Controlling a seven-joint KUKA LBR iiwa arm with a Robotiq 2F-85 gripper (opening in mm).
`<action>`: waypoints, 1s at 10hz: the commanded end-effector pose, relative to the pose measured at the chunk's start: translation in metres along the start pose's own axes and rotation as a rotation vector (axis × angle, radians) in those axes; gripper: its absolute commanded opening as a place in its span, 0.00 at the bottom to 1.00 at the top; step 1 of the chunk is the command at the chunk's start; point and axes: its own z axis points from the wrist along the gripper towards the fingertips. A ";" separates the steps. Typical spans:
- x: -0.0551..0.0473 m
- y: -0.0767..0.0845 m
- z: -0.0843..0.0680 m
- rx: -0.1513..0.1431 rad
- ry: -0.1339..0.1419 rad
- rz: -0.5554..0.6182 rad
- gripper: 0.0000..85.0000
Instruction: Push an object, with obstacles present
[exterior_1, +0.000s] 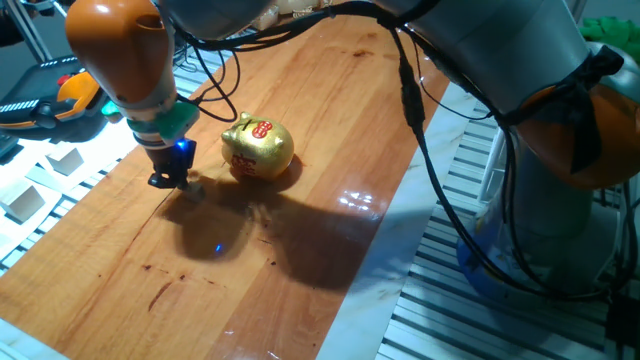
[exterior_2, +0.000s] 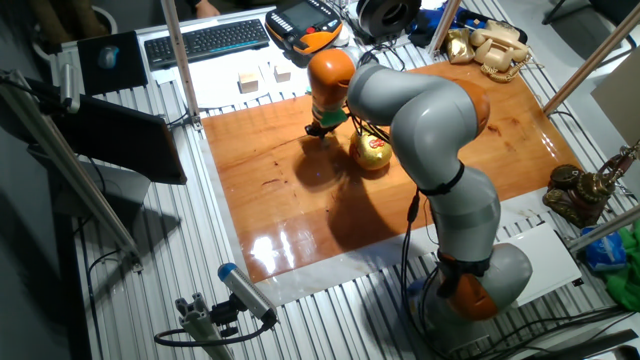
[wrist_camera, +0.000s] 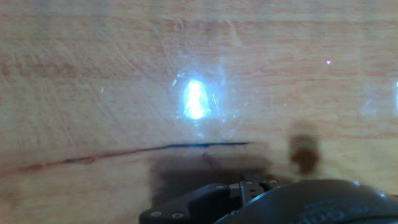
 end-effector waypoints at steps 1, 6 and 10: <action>0.002 -0.001 -0.003 -0.002 0.005 0.001 0.00; 0.014 -0.002 -0.002 -0.022 0.013 0.011 0.00; 0.028 -0.001 0.001 -0.025 0.006 0.011 0.00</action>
